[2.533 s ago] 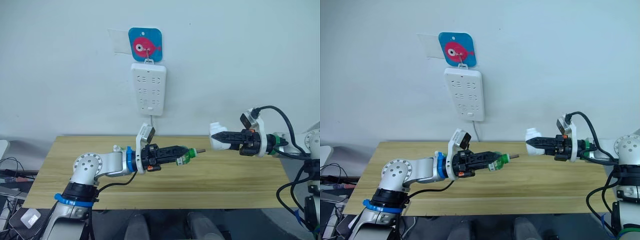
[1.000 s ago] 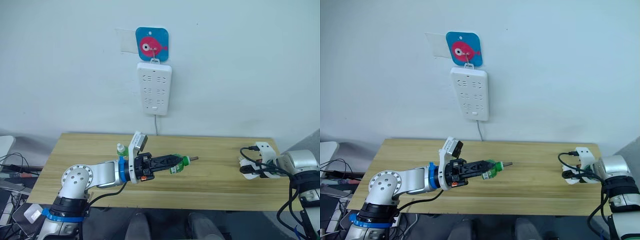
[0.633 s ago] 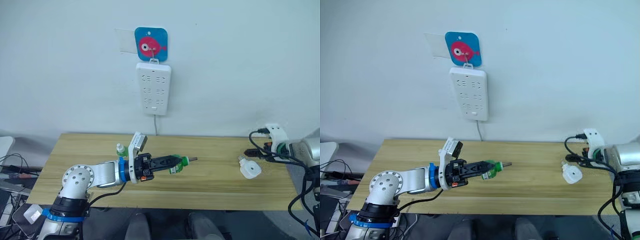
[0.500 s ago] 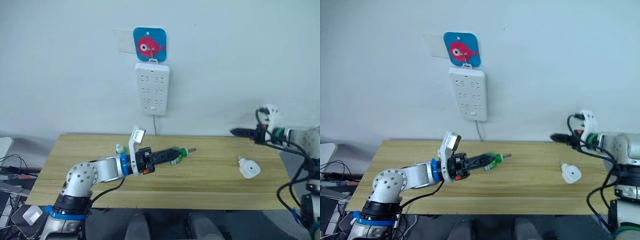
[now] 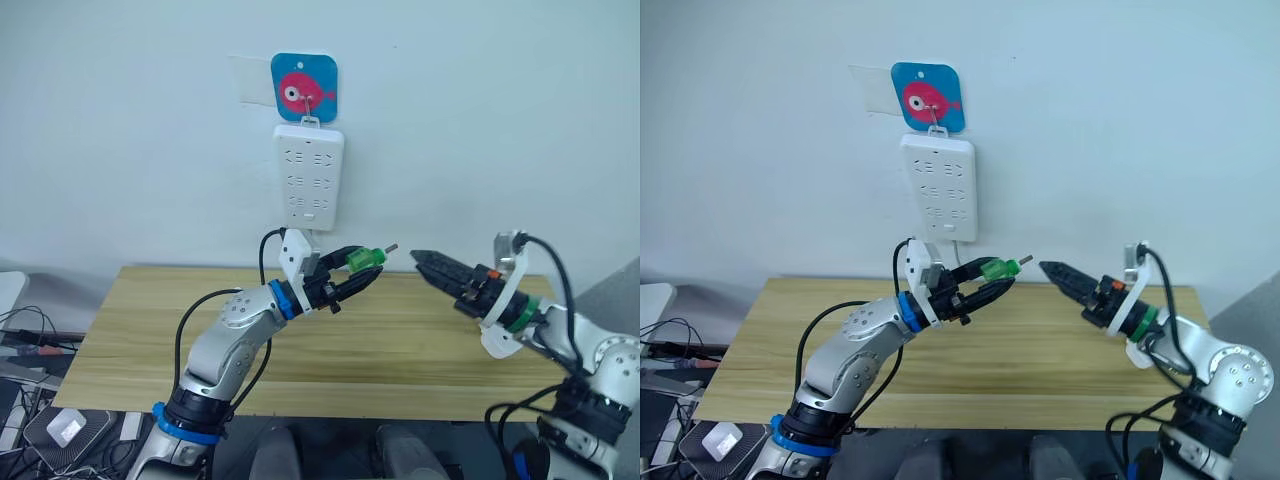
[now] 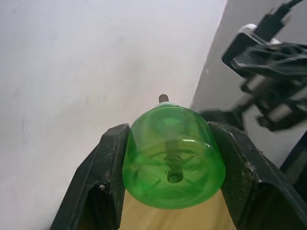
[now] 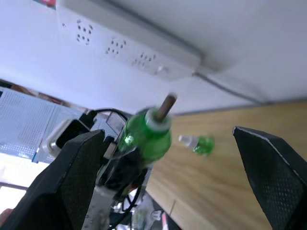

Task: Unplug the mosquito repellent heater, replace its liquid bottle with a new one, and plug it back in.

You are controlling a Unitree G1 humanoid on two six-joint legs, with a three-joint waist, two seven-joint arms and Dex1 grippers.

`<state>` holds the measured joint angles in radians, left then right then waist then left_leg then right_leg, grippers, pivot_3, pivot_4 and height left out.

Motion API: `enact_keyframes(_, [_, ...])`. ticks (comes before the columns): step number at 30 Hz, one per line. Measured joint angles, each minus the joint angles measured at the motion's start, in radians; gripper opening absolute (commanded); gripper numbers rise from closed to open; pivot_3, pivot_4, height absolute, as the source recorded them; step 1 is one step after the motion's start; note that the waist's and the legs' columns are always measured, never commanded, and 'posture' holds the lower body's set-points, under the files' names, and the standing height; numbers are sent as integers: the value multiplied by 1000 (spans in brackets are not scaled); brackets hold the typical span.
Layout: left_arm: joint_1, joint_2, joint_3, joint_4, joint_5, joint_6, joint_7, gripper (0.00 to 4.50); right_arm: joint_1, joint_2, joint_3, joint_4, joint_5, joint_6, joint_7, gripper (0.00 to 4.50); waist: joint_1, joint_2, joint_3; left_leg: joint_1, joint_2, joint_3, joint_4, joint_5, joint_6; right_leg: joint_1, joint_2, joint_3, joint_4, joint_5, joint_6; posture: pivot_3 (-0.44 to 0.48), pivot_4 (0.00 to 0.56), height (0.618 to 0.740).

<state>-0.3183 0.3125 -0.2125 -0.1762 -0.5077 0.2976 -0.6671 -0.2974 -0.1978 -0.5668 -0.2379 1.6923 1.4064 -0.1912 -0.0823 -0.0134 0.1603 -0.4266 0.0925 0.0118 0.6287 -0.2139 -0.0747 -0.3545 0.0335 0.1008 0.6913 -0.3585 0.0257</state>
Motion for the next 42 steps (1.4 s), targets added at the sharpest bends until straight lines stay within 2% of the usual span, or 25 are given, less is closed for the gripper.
enact_keyframes(2, [-17,-23,-6,24,35,-22,-2,2232,39,-28,108,-32,127,-132,-135,4478,-9,0,0,0,0,1,0,0,0,0,0,-1,0,0,1,-123,146,740])
enact_keyframes(5, [-23,-47,-27,28,60,-37,-23,2232,42,-34,206,-61,203,-278,-248,4478,-23,0,0,0,0,0,0,0,0,0,0,-1,1,0,1,-125,147,740])
enact_keyframes(12, [-26,-54,-40,5,67,-35,-59,2232,32,-66,338,-95,253,-482,-333,4478,-30,0,0,0,1,0,0,0,0,-1,1,-1,1,0,1,-125,148,740])
enact_keyframes(15, [-15,-53,-40,-13,68,-33,-65,2232,32,-83,365,-102,254,-519,-333,3866,-30,0,0,0,1,0,0,0,0,-1,1,-2,1,0,1,-122,148,740])
enact_keyframes(23, [-14,-61,-36,-24,72,-22,-65,2232,50,-120,395,-114,254,-566,-307,968,-29,0,0,0,1,0,0,0,0,-1,1,-2,2,0,1,-123,146,740])
enact_keyframes(24, [-13,-62,-34,-25,73,-23,-65,2232,52,-119,396,-114,254,-569,-301,852,-29,0,0,0,1,0,0,0,0,-1,1,-2,2,0,1,-123,146,740])
enact_keyframes(29, [-11,-65,-34,-27,79,-24,-66,2232,66,-115,404,-118,254,-580,-290,853,-29,0,0,0,1,0,0,0,0,-1,1,-2,3,0,1,-123,144,740])
enact_keyframes(31, [-11,-67,-34,-27,82,-25,-66,2986,72,-115,405,-126,253,-587,-289,853,-28,0,0,0,1,0,0,0,0,-1,1,-1,2,0,1,-123,145,740])
enact_keyframes(36, [-6,-35,-36,-37,71,29,-89,4500,79,-157,425,-140,254,-591,-267,853,-29,0,0,0,1,0,0,0,0,-1,1,-1,3,0,1,-123,146,740])
enact_keyframes(39, [8,22,-12,-50,50,82,-110,4500,115,-227,423,-119,164,-588,-204,853,-29,0,0,0,1,0,0,0,0,-2,1,-2,3,0,1,-119,145,740])
enact_keyframes(42, [16,86,1,-73,38,147,-132,4500,138,-308,482,-95,-135,-608,-44,853,-27,0,0,0,1,0,0,1,-1,-2,1,-1,4,0,2,-114,142,740])
